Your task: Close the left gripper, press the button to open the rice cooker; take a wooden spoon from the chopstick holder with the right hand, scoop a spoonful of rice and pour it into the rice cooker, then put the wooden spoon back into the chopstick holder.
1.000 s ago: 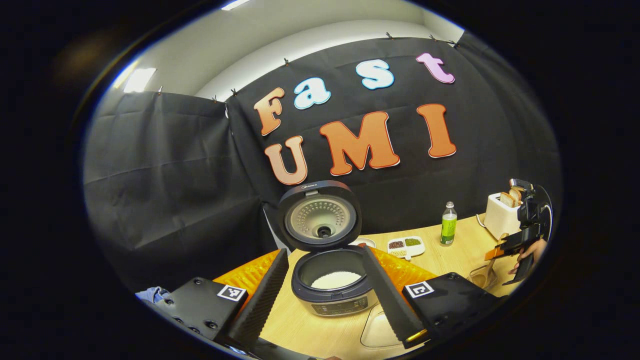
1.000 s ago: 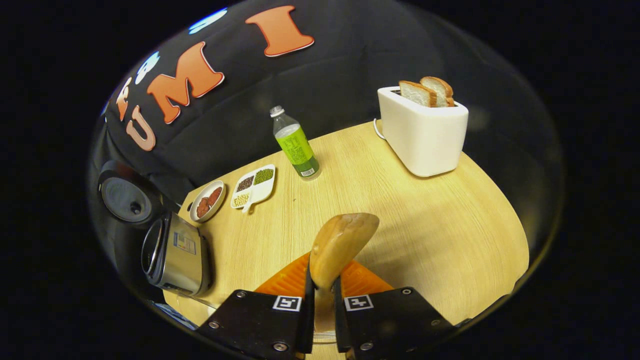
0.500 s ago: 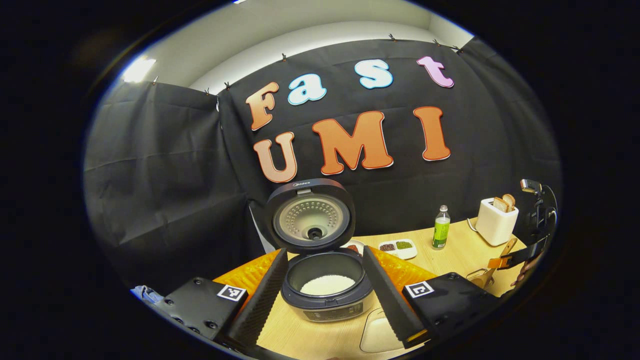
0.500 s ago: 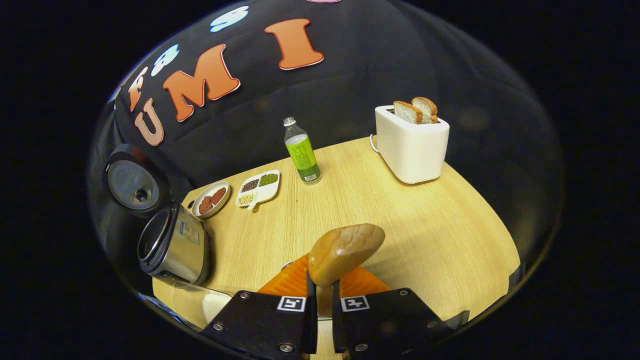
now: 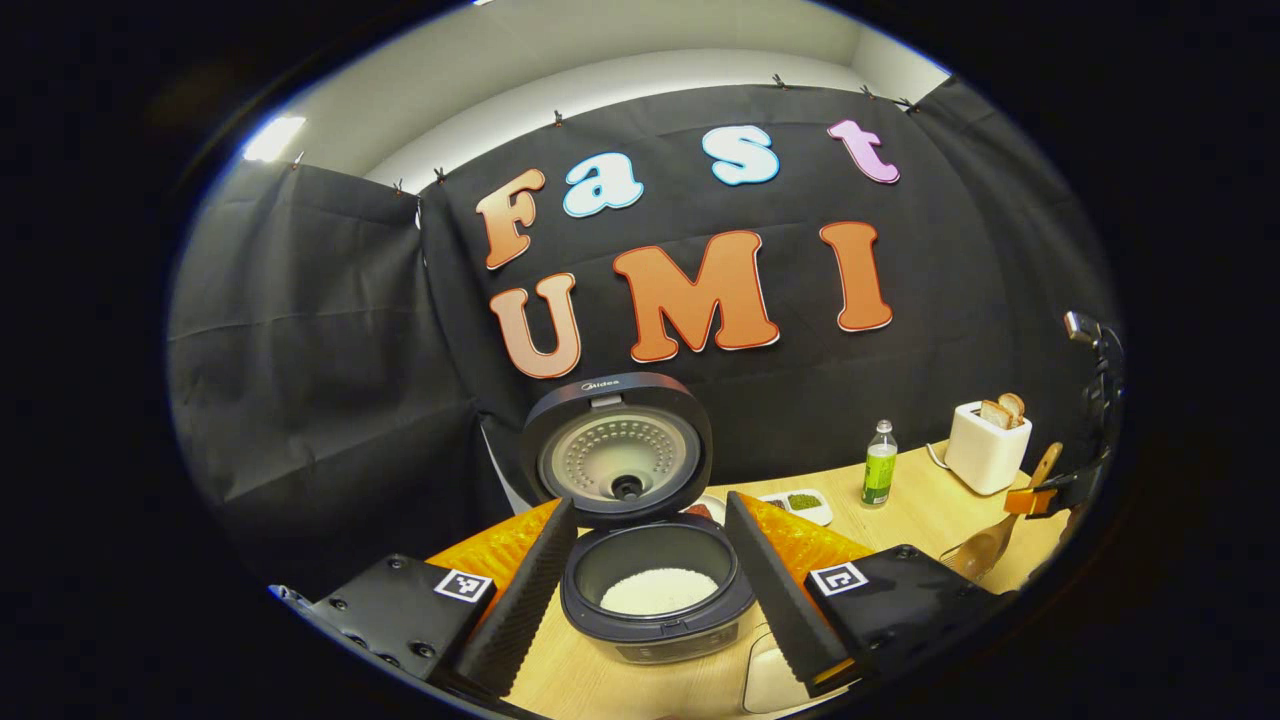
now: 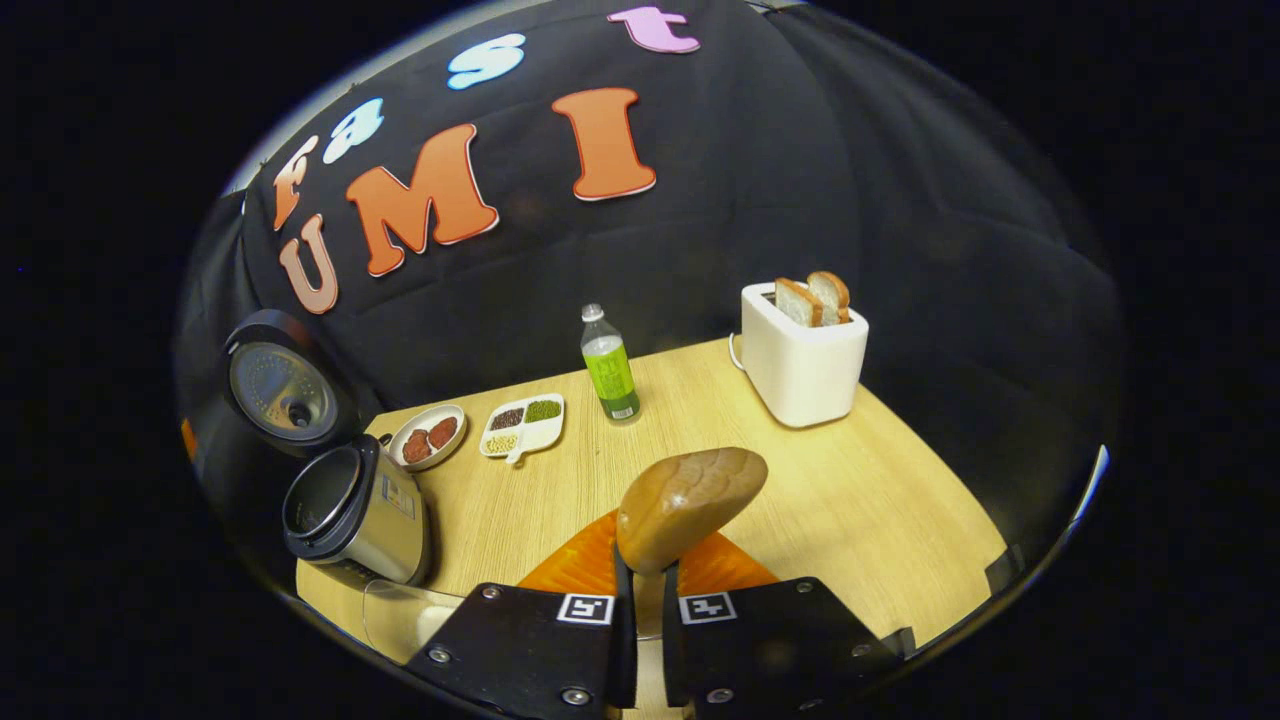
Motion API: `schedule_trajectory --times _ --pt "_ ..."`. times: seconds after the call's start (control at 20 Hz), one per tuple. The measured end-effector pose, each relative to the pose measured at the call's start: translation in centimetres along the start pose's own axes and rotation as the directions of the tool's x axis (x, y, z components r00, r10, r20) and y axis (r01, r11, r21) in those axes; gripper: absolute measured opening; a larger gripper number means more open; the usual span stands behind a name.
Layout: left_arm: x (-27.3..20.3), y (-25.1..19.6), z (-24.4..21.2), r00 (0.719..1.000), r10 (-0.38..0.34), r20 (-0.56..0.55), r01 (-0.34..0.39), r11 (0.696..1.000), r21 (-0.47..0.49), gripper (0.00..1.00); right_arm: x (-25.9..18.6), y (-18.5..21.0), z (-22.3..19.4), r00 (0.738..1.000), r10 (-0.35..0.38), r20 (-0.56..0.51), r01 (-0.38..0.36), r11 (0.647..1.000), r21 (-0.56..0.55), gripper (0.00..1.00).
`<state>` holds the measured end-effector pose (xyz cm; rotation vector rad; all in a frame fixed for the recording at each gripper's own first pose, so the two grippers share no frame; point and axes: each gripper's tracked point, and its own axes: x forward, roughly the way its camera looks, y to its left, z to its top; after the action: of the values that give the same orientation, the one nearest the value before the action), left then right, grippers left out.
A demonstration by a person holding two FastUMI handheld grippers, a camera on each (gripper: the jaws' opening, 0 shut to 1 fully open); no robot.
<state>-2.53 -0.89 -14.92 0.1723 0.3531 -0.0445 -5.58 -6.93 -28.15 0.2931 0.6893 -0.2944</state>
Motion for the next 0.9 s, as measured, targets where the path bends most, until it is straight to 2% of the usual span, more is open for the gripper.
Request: schedule_trajectory --times 0.15,0.3,0.4,0.55,0.6,0.65,0.7,0.8,0.9 --pt "0.8 1.0 0.0 1.0 -0.007 0.006 0.007 1.0 -0.017 0.92 -2.6 1.5 2.0 0.998 0.021 0.051 -0.02 1.0 -0.018 0.1" --pt "1.3 2.3 -0.6 1.0 -0.01 0.0 0.01 0.999 -0.035 0.92 -4.5 4.5 2.4 0.995 0.082 0.051 -0.083 0.997 0.003 0.1" --pt "1.7 2.8 -1.5 1.0 -0.013 -0.015 0.012 0.999 -0.043 0.92 -4.9 6.7 1.5 0.992 0.126 0.026 -0.126 0.992 0.006 0.1" --pt "2.0 3.7 -2.7 0.999 -0.023 -0.041 0.021 0.998 -0.06 0.92 -5.2 9.3 -0.9 0.988 0.15 -0.035 -0.152 0.988 -0.037 0.1" --pt "2.2 3.9 -3.0 0.999 -0.026 -0.045 0.023 0.998 -0.065 1.0 -5.5 10.2 -1.4 0.985 0.168 -0.048 -0.17 0.985 -0.038 0.1" --pt "2.3 4.2 -3.2 0.998 -0.031 -0.05 0.027 0.997 -0.069 1.0 -5.7 11.2 -1.9 0.981 0.186 -0.054 -0.188 0.981 -0.04 0.1" --pt "2.5 4.5 -3.5 0.998 -0.035 -0.054 0.031 0.997 -0.072 1.0 -5.6 11.8 -2.5 0.98 0.188 -0.06 -0.191 0.98 -0.053 0.1" --pt "2.8 4.5 -4.3 0.996 -0.06 -0.069 0.053 0.994 -0.093 1.0 -4.6 11.6 -4.8 0.985 0.147 -0.092 -0.157 0.981 -0.114 0.1" --pt "3.1 4.8 -5.1 0.994 -0.075 -0.085 0.067 0.993 -0.097 1.0 -3.8 11.9 -7.0 0.985 0.119 -0.128 -0.135 0.982 -0.13 0.1"
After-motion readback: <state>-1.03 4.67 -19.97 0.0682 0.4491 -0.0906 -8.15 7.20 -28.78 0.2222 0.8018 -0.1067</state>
